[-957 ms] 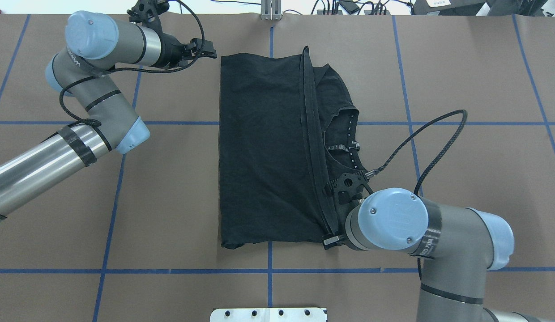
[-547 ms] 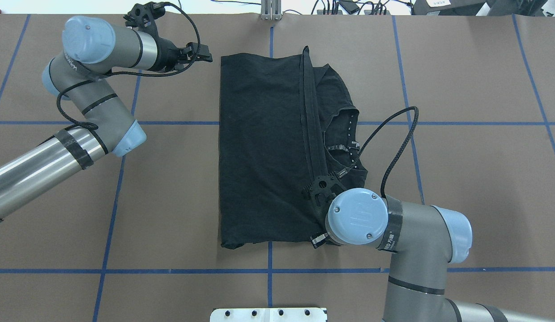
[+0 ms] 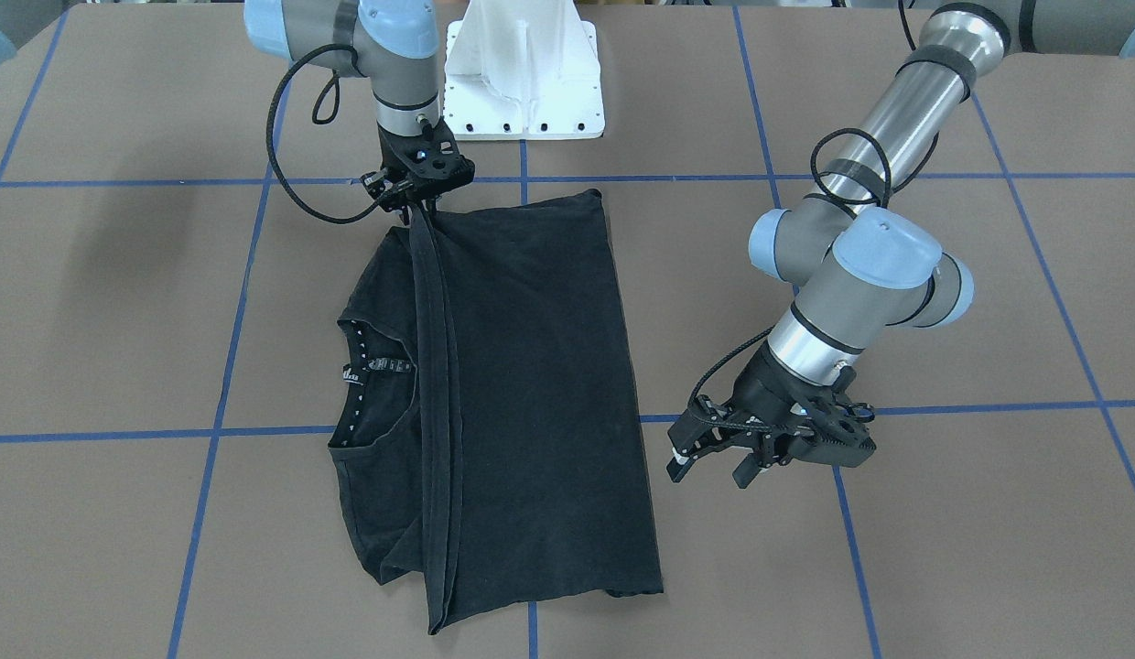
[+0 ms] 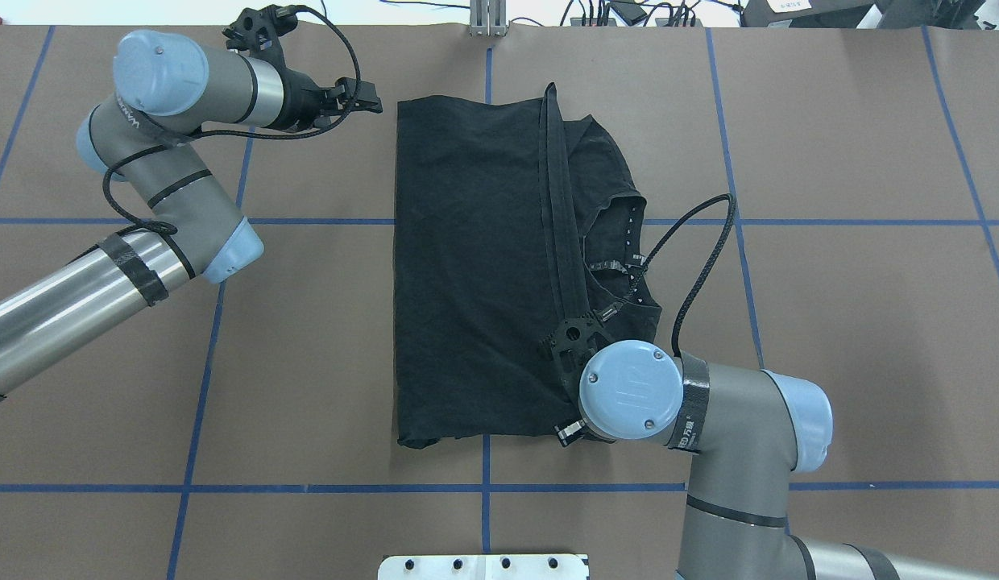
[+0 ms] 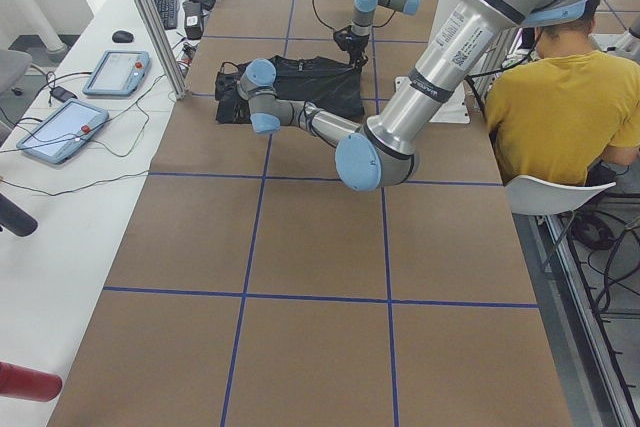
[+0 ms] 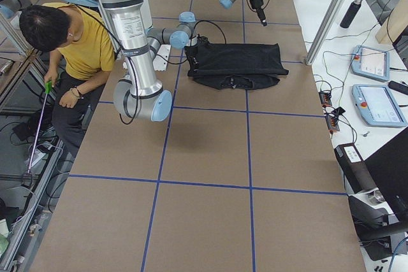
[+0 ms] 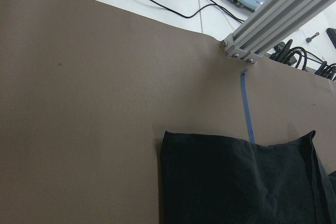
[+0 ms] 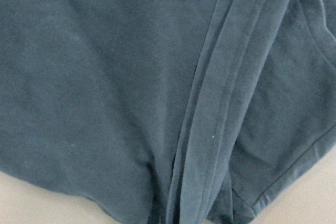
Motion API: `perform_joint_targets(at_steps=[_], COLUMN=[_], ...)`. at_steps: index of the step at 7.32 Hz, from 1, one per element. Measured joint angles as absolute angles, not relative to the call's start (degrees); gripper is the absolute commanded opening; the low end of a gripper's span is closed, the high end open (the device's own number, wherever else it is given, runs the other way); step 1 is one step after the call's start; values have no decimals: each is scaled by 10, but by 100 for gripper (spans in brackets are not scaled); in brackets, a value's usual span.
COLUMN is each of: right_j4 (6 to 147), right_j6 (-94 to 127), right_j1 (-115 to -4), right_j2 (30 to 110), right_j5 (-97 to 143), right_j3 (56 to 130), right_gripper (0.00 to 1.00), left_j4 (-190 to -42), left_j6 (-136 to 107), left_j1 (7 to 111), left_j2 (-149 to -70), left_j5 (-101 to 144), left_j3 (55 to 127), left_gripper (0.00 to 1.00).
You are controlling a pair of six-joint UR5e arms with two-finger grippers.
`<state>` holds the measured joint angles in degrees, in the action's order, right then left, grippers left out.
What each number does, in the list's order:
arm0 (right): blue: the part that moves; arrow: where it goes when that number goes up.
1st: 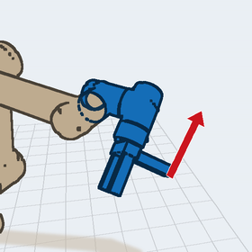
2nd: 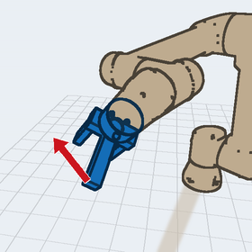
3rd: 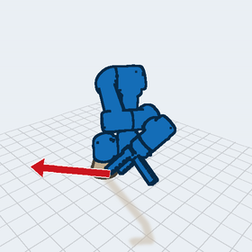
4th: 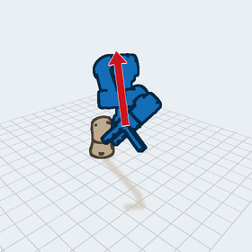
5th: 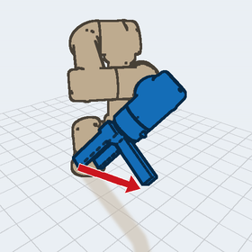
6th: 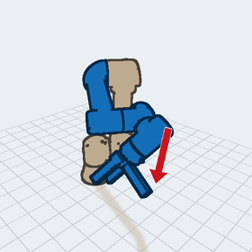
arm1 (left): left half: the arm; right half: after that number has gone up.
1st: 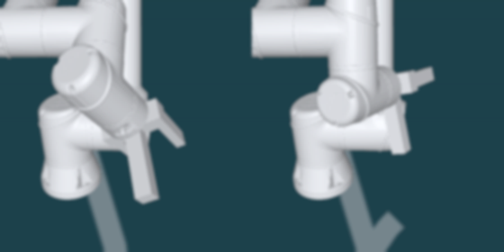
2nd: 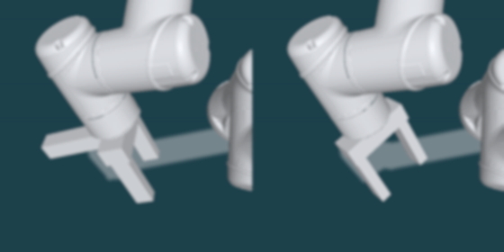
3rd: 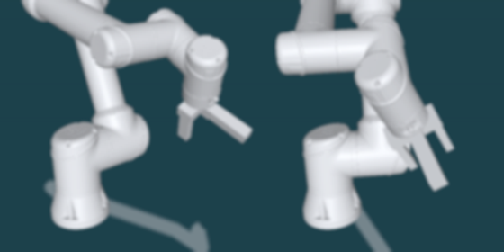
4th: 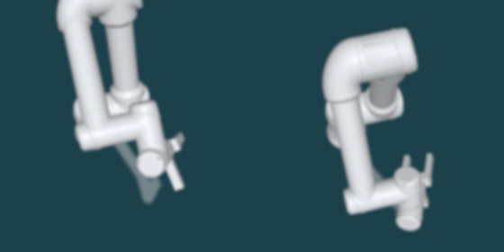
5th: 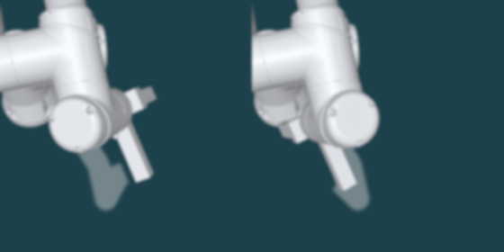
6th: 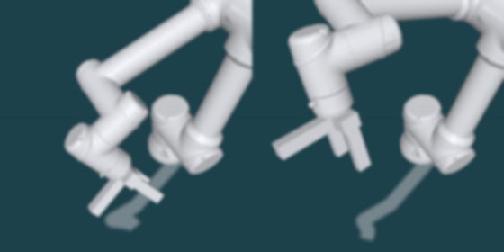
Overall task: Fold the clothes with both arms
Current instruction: 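Release the left gripper and raise it while the right gripper adjusts the fold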
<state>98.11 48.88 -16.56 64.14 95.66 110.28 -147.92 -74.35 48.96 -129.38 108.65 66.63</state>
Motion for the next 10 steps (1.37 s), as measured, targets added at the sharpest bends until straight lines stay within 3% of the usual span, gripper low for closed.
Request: perform_joint_targets(at_steps=[6,9,10], right_j4=[983,983,984], right_j6=[491,633,683], right_j1=[-177,-171,-162], right_j2=[646,722,727], right_j5=[965,966,967], right_j3=[1118,1152,1158], right_gripper=[0,0,36], left_j4=[-1480,-1480,-1480], left_j6=[-746,-763,-768], left_j1=[490,490,490], left_j2=[-1294,-1295,-1294], left_j5=[1087,1087,1086], left_j3=[667,673,676], left_gripper=[100,100,100])
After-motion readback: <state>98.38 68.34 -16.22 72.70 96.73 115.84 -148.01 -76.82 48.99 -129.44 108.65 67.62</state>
